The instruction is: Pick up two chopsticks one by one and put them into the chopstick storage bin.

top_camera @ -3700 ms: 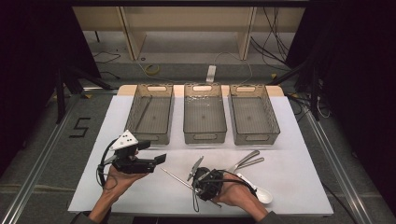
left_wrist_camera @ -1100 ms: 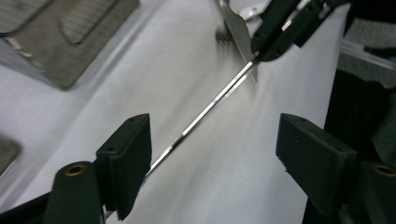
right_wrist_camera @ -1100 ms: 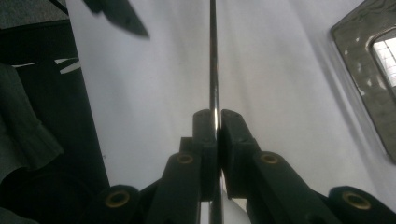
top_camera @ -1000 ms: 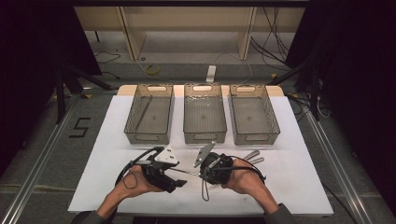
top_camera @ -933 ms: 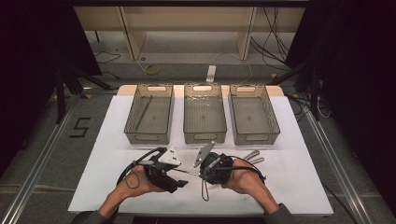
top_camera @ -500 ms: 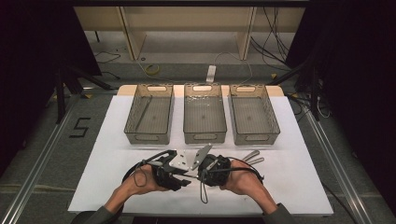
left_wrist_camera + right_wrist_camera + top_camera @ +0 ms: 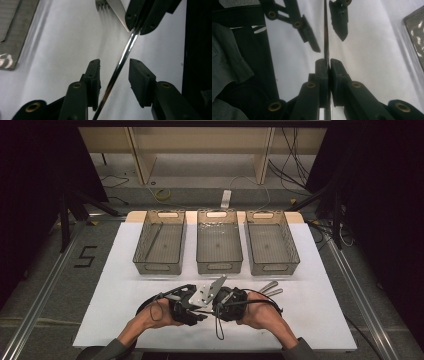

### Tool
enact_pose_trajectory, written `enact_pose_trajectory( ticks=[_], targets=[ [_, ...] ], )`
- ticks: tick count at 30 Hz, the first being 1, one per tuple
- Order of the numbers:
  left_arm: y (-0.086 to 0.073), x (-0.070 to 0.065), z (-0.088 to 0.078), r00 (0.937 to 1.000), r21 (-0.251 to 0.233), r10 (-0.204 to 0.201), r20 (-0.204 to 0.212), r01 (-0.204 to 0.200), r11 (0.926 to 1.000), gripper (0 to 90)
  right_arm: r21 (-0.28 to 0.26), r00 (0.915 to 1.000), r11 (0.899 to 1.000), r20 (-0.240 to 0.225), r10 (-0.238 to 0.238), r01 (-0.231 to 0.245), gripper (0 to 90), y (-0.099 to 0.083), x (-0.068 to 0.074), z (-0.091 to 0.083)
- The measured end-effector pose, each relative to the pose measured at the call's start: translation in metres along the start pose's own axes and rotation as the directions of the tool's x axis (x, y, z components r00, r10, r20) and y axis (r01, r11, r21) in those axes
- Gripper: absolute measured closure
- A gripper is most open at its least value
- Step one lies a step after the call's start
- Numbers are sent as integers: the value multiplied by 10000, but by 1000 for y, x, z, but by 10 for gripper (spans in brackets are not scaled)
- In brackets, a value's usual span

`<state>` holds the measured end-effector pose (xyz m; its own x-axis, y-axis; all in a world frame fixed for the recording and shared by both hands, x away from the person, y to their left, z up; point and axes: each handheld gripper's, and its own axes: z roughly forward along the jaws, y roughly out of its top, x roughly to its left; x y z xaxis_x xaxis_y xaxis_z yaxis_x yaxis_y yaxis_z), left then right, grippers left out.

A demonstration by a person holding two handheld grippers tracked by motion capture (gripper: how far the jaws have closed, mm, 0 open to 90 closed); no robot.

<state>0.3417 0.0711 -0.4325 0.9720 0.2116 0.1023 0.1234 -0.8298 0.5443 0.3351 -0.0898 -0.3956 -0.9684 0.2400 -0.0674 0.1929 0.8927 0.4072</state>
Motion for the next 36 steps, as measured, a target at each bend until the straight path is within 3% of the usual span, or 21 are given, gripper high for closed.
enact_pose_trajectory(
  ticks=[4, 10, 15, 16, 18, 22, 25, 28, 31, 32, 33, 36],
  targets=[
    [1, 0, 6, 9999, 11, 73, 80, -73, 10000, 611, -16, 10000, 10000, -52, 26, -26, 860, -1, 0, 0],
    [3, -1, 5, 9995, 8, 302, 134, -302, 9995, 755, -68, 9999, 10000, -95, -33, 33, 860, -2, -1, -2],
    [5, -2, 2, 9961, 159, 857, 210, -861, 9962, 793, -127, 9995, 9999, -297, -81, 77, 858, -3, -1, -5],
    [6, -3, 0, 9932, 345, 1108, 348, -1120, 9931, 801, -220, 9989, 9996, -424, -210, 200, 857, -4, -2, -4],
    [7, -5, -1, 9910, 415, 1209, 579, -1234, 9915, 820, -310, 9975, 9992, -647, -272, 253, 847, -6, -4, -4],
    [8, -6, -2, 9906, 579, 1152, 736, -1196, 9911, 850, -548, 9980, 9985, -628, -90, 55, 774, -7, -7, -7],
    [4, -3, -4, 9920, 854, 962, 824, -1031, 9910, 851, -701, 9998, 9975, -168, 55, -67, 590, -7, -8, -12],
    [4, 0, -5, 9948, 778, 672, 766, -731, 9943, 851, -1231, 9989, 9913, 39, 469, -461, 521, -10, -14, -22],
    [2, 6, -6, 9990, 833, 10, 458, -49, 9965, 851, -1908, 9967, 9793, 315, 753, -680, 453, -14, -19, -29],
    [2, 6, -6, 9990, 833, 10, 458, -49, 9965, 851, -1908, 9967, 9793, 315, 753, -680, 453, -14, -19, -29],
    [0, 11, -7, 9992, 1001, -300, 277, 271, 9946, 851, -2498, 9925, 9639, 540, 1093, -925, 431, -16, -23, -36],
    [-2, 17, -10, 9967, 1070, -816, 49, 806, 9910, 851, -3197, 9836, 9393, 842, 1593, -1247, 412, -20, -26, -45]
  ],
)
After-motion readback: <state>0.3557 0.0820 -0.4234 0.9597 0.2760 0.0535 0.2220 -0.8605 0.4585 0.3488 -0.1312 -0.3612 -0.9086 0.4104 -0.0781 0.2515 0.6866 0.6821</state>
